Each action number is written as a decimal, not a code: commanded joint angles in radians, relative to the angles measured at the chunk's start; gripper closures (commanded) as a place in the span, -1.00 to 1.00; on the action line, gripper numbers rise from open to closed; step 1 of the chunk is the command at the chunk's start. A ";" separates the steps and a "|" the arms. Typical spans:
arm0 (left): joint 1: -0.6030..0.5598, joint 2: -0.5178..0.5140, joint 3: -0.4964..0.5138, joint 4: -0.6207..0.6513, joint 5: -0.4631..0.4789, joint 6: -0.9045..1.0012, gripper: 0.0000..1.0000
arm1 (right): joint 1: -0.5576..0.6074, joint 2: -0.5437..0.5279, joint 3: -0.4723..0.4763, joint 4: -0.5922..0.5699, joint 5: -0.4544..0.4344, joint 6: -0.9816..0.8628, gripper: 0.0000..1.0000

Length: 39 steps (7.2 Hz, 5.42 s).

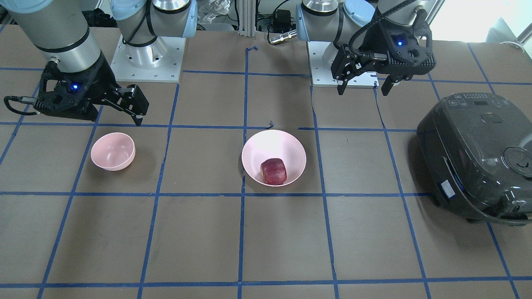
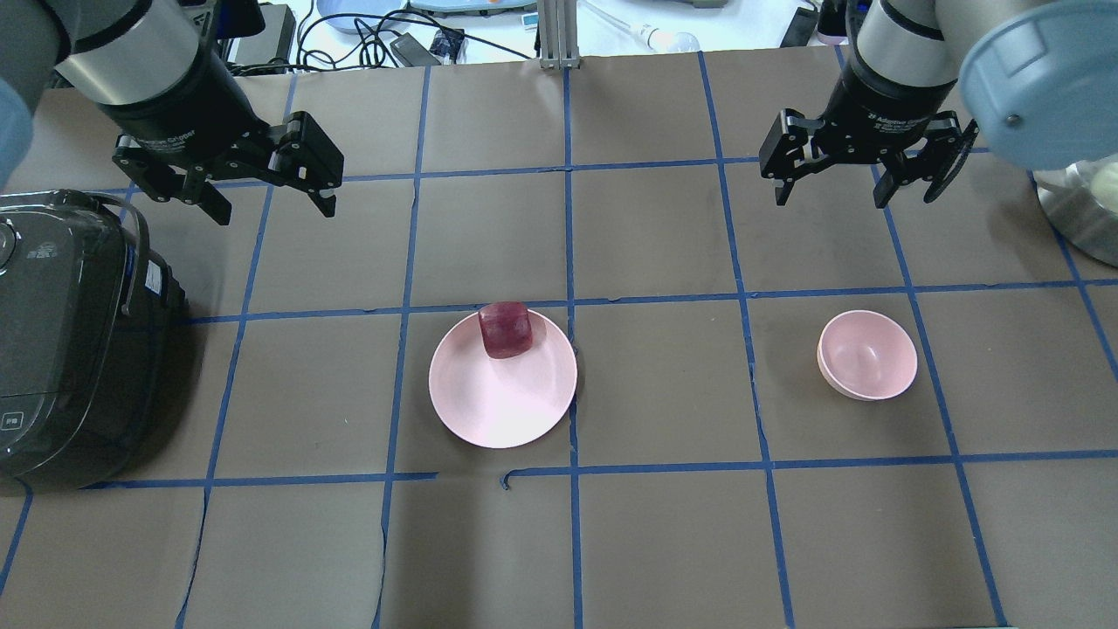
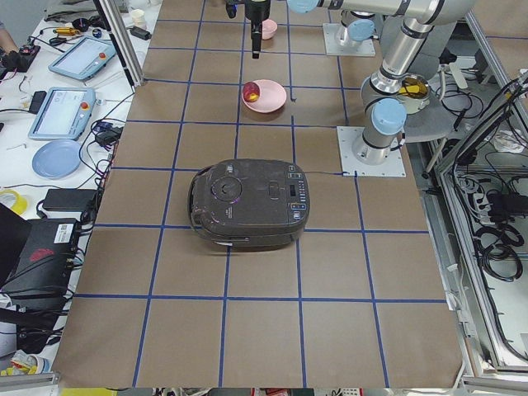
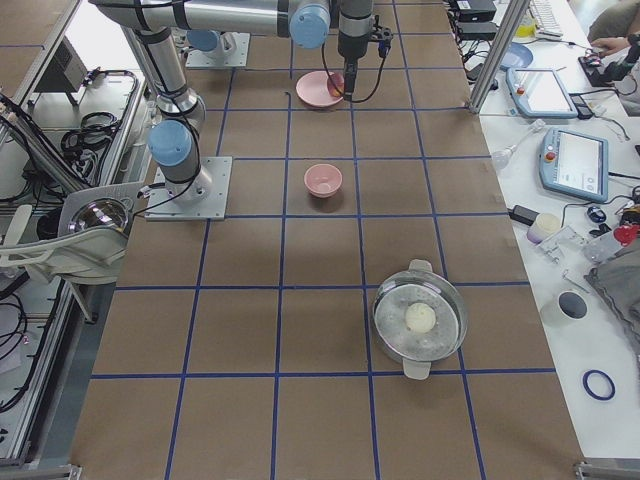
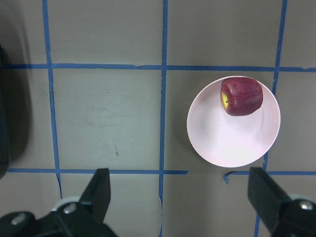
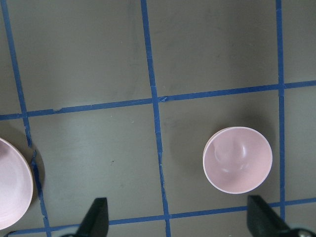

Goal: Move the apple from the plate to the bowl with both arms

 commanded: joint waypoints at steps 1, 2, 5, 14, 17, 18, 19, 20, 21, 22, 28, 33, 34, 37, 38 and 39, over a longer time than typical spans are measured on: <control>0.000 0.003 0.000 -0.003 0.002 0.000 -1.00 | -0.001 0.001 0.000 -0.002 0.001 -0.002 -1.00; 0.000 0.003 0.000 -0.005 0.002 0.000 -1.00 | -0.001 0.001 -0.001 -0.003 0.001 -0.007 -1.00; 0.000 0.005 0.002 -0.008 0.005 0.000 -1.00 | -0.001 0.001 -0.001 -0.003 0.004 -0.002 -1.00; -0.002 0.005 0.003 -0.009 0.005 0.002 -1.00 | 0.036 0.004 0.002 0.014 0.006 -0.013 -1.00; -0.002 -0.008 0.012 -0.018 0.006 -0.008 -1.00 | 0.022 0.013 0.003 0.015 0.001 -0.022 -1.00; -0.002 -0.008 0.014 -0.034 0.006 -0.012 -1.00 | 0.019 0.013 0.003 0.032 -0.002 -0.027 -1.00; -0.002 -0.008 0.014 -0.035 0.006 -0.015 -1.00 | 0.018 0.013 0.003 0.032 -0.004 -0.027 -1.00; -0.003 -0.011 0.017 -0.050 0.008 -0.018 -1.00 | 0.018 0.013 0.003 0.035 -0.010 -0.030 -1.00; -0.003 -0.011 0.017 -0.054 0.009 -0.037 -1.00 | 0.018 0.013 0.003 0.038 -0.011 -0.030 -1.00; -0.003 -0.012 0.017 -0.055 0.009 -0.040 -1.00 | 0.016 0.014 0.005 0.032 -0.016 -0.056 -1.00; -0.217 -0.254 -0.030 0.221 0.000 -0.346 -1.00 | -0.352 0.046 0.248 -0.176 0.015 -0.540 -1.00; -0.273 -0.446 -0.201 0.512 -0.002 -0.508 -1.00 | -0.409 0.135 0.554 -0.494 0.045 -0.660 -1.00; -0.278 -0.471 -0.204 0.526 -0.014 -0.509 -1.00 | -0.410 0.146 0.551 -0.505 0.042 -0.665 -1.00; -0.278 -0.494 -0.204 0.522 -0.054 -0.474 -0.75 | -0.410 0.155 0.551 -0.503 0.044 -0.645 0.98; -0.278 -0.494 -0.205 0.514 -0.052 -0.447 -0.60 | -0.410 0.154 0.551 -0.493 0.026 -0.624 1.00; -0.278 -0.494 -0.207 0.508 -0.051 -0.434 -0.17 | -0.410 0.154 0.549 -0.486 0.030 -0.621 1.00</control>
